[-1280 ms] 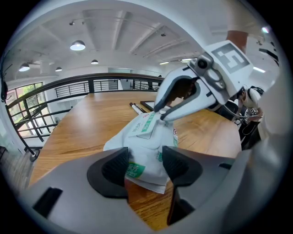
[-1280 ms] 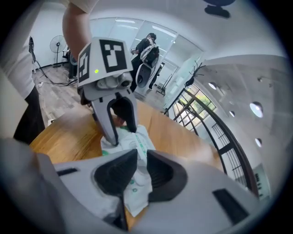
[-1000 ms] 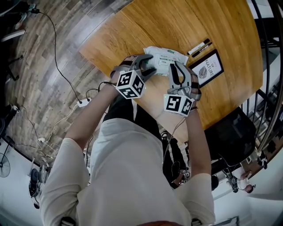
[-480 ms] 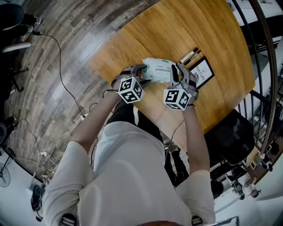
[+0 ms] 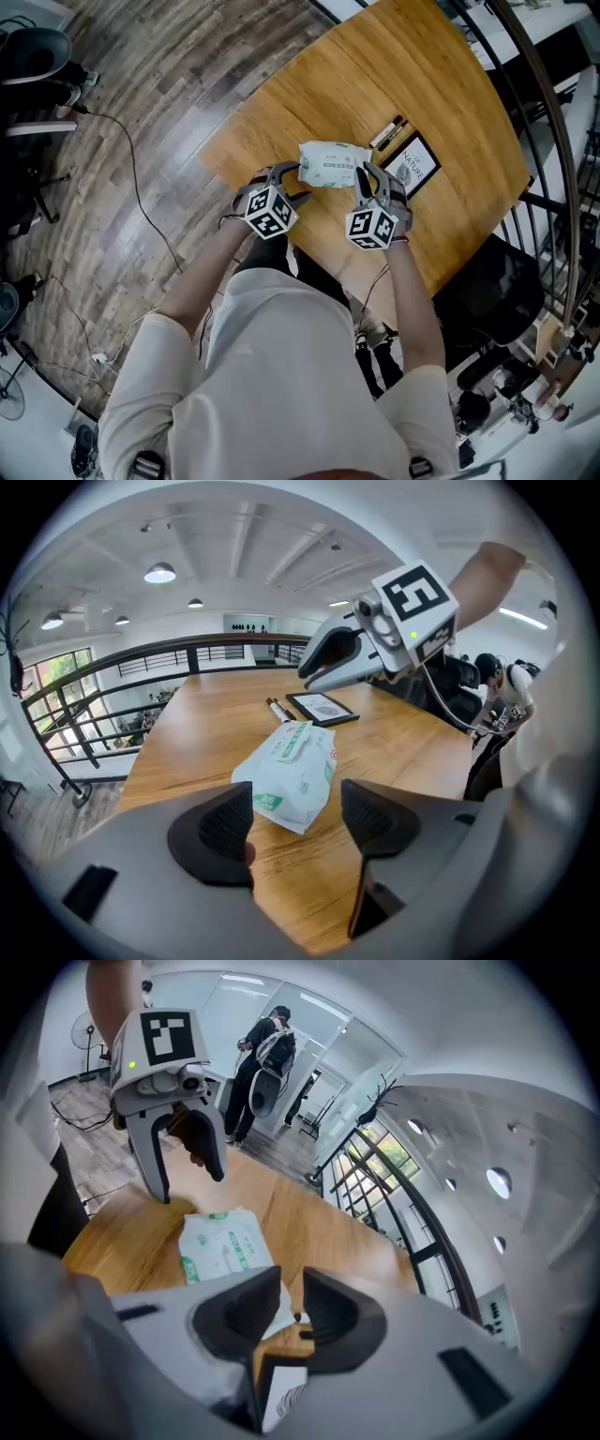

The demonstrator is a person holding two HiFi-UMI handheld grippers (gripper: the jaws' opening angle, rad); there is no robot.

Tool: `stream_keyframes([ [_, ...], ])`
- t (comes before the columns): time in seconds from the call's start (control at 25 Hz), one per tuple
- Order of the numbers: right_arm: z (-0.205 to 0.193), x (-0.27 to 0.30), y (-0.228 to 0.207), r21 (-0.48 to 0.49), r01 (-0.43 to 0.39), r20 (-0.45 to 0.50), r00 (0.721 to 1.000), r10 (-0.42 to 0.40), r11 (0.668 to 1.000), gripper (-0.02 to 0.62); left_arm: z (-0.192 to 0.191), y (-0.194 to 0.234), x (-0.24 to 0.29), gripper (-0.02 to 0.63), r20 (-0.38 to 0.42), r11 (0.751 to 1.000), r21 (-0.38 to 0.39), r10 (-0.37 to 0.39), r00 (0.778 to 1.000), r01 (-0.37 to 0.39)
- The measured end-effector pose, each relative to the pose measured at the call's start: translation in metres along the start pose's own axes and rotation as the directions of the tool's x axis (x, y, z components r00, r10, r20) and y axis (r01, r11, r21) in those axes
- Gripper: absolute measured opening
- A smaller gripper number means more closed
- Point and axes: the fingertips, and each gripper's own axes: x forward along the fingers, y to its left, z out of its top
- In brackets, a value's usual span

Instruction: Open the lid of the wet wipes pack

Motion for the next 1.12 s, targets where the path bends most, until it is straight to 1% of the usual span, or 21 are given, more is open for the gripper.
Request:
stream_keyframes([
  [0.16,-0.015,0.007,0.024,-0.008,-0.066,-0.022,0.998,0.066,0.998,0.069,-0.001,-0.009,0.002,0.287,0.009,1.000,-0.031,0.002,1.000,-0.001],
  [0.32,-0.029,0.027,0.038,-0.010,-0.097,-0.061,0.993,0.096,0.995,0.071,-0.003,-0.017,0.013,0.287,0.026,0.998,-0.062,0.003,1.000,-0.001],
  [0.44,-0.027,0.042,0.032,-0.002,-0.078,-0.060,0.995,0.077,0.997,0.071,-0.006,-0.019,0.023,0.287,0.025,0.997,-0.072,-0.002,1.000,0.004],
  [0.64,-0.018,0.057,0.002,0.082,-0.016,-0.048,0.999,0.020,0.997,0.071,-0.007,-0.022,0.027,0.287,0.036,0.995,-0.095,-0.005,0.999,0.008],
  [0.76,-0.014,0.073,-0.011,0.096,0.000,-0.051,0.999,0.005,0.995,0.071,-0.007,-0.018,0.026,0.287,0.042,0.994,-0.110,0.000,0.999,0.004],
  [0.96,-0.023,0.103,-0.016,0.103,-0.001,-0.088,0.996,0.010,0.995,0.071,-0.013,-0.013,0.022,0.287,0.044,0.992,-0.123,0.007,0.999,-0.001],
  [1.12,-0.032,0.114,-0.012,0.114,-0.005,-0.122,0.992,0.019,0.993,0.071,-0.019,-0.008,0.015,0.287,0.035,0.993,-0.120,0.009,0.999,-0.005],
])
